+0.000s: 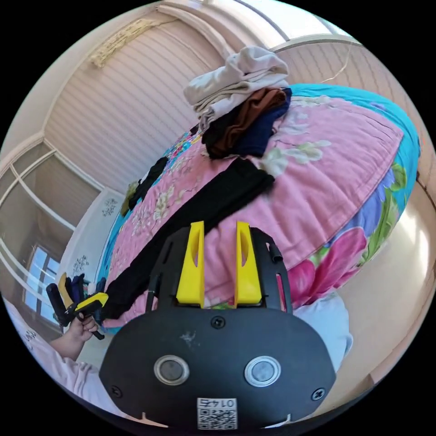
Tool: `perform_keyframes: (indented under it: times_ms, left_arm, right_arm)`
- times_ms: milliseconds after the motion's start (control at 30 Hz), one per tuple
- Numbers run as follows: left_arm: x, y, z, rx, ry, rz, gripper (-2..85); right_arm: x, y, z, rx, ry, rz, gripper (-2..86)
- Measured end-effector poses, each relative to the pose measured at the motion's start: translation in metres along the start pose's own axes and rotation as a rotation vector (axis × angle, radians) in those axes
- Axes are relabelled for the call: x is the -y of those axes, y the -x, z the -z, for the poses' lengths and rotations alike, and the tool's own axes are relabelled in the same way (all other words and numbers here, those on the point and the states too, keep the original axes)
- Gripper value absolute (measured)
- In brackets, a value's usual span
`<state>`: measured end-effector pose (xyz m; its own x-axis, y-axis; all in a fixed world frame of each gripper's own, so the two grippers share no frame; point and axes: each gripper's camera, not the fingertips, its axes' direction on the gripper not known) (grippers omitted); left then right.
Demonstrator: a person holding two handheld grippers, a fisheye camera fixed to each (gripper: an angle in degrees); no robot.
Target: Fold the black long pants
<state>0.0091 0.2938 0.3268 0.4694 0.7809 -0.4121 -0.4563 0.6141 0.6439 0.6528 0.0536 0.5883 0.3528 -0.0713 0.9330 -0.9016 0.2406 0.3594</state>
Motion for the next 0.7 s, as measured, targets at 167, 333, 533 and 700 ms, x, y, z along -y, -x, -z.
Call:
perform_keyframes:
  times_ms: [167, 333, 533, 700]
  left_arm:
    - [0.102, -0.020, -0.045, -0.055, 0.020, -0.126, -0.3]
    - [0.186, -0.045, -0.102, -0.066, 0.059, -0.235, 0.0]
    - [0.285, -0.090, -0.204, -0.134, 0.160, -0.338, 1.4]
    - [0.344, -0.120, -0.283, -0.088, 0.273, -0.379, 5.4]
  right_arm:
    - [0.048, -0.074, 0.019, 0.126, -0.178, -0.134, 11.3]
    - [0.077, -0.116, 0.021, 0.196, -0.175, -0.173, 6.0]
    - [0.094, -0.158, 0.032, 0.340, -0.186, -0.224, 3.4]
    - [0.100, -0.178, 0.034, 0.374, -0.191, -0.230, 2.9]
